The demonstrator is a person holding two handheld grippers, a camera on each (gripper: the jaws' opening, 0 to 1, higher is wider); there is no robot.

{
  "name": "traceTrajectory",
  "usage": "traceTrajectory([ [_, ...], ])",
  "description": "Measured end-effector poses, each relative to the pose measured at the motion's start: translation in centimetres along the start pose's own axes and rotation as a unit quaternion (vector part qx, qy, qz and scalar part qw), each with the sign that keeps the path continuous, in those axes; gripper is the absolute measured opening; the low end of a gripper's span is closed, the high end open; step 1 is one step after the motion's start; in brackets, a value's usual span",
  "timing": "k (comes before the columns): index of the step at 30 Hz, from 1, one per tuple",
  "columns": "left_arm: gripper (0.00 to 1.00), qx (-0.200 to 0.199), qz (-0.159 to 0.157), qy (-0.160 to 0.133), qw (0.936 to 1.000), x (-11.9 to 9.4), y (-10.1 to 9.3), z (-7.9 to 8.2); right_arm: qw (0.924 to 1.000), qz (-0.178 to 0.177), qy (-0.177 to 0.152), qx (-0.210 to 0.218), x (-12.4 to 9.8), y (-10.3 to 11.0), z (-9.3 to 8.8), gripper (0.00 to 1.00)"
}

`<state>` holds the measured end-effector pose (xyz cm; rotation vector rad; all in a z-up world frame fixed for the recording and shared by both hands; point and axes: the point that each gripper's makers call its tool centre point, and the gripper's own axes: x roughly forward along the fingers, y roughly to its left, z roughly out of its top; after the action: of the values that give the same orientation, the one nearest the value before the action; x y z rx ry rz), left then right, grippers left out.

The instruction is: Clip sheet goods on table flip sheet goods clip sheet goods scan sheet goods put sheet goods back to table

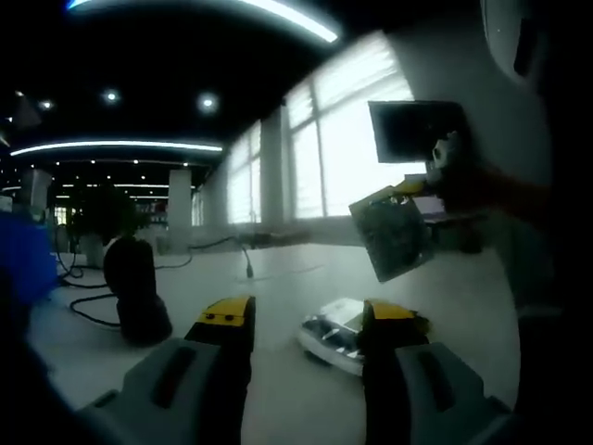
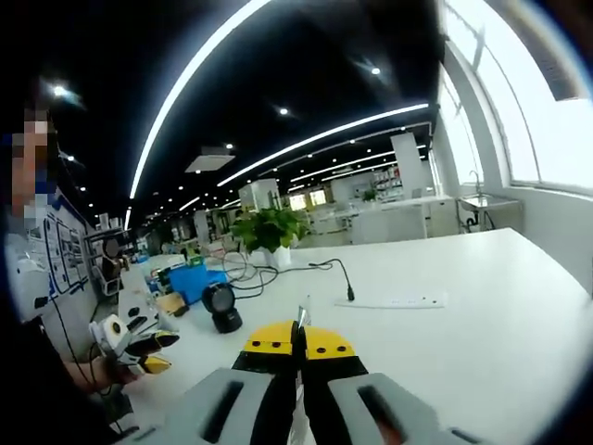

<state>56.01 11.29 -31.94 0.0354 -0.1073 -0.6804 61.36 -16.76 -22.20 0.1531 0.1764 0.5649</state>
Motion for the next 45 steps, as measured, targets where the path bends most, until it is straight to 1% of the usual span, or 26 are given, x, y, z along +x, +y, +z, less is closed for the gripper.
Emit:
traceTrajectory([
  [4, 0.39, 0.002, 0.001, 0.000, 1.0000, -0.2, -0.1, 0.1, 1.0000, 0.001, -0.006, -0.001, 0.2, 0.2, 0.4, 0.00],
  [10, 0.39, -0.001, 0.004, 0.003, 1.0000, -0.6, -0.1, -0.3, 0.9998, -0.002, -0.012, -0.015, 0.0, 0.8, 1.0, 0.00],
  [13, 0.39, -0.002, 0.008, 0.002, 1.0000, -0.7, -0.1, -0.2, 0.9997, -0.005, -0.015, -0.020, 0.1, 0.7, 1.5, 0.00],
  [20, 0.39, -0.001, 0.011, 0.002, 0.9999, -0.9, -0.2, -0.4, 0.9994, -0.003, -0.019, -0.030, 1.0, 0.8, 2.5, 0.00],
  [25, 0.39, -0.002, 0.014, 0.002, 0.9999, -1.1, -0.1, -0.5, 0.9989, 0.006, -0.021, -0.042, 2.3, 1.5, 3.3, 0.00],
  [28, 0.39, -0.003, 0.018, 0.001, 0.9998, -1.2, 0.0, -0.5, 0.9988, 0.006, -0.030, -0.039, 3.4, 1.8, 3.8, 0.00],
  [33, 0.39, -0.008, 0.021, -0.001, 0.9998, -1.3, 0.2, -0.5, 0.9982, 0.002, -0.047, -0.036, 5.2, 2.7, 3.5, 0.00],
  [36, 0.39, -0.008, 0.020, -0.002, 0.9998, -1.3, 0.4, -0.7, 0.9981, 0.003, -0.057, -0.022, 6.2, 3.1, 3.4, 0.00],
  [39, 0.39, -0.007, 0.022, -0.004, 0.9997, -1.3, 0.4, -0.8, 0.9979, 0.006, -0.062, -0.017, 7.2, 3.9, 3.4, 0.00],
  [43, 0.39, -0.016, 0.027, -0.018, 0.9994, -1.1, 0.7, -0.9, 0.9972, 0.009, -0.069, -0.026, 8.3, 5.0, 3.7, 0.00],
  [45, 0.39, -0.010, 0.025, -0.011, 0.9996, -1.0, 0.6, -1.1, 0.9970, 0.011, -0.073, -0.024, 8.7, 5.3, 4.0, 0.00],
])
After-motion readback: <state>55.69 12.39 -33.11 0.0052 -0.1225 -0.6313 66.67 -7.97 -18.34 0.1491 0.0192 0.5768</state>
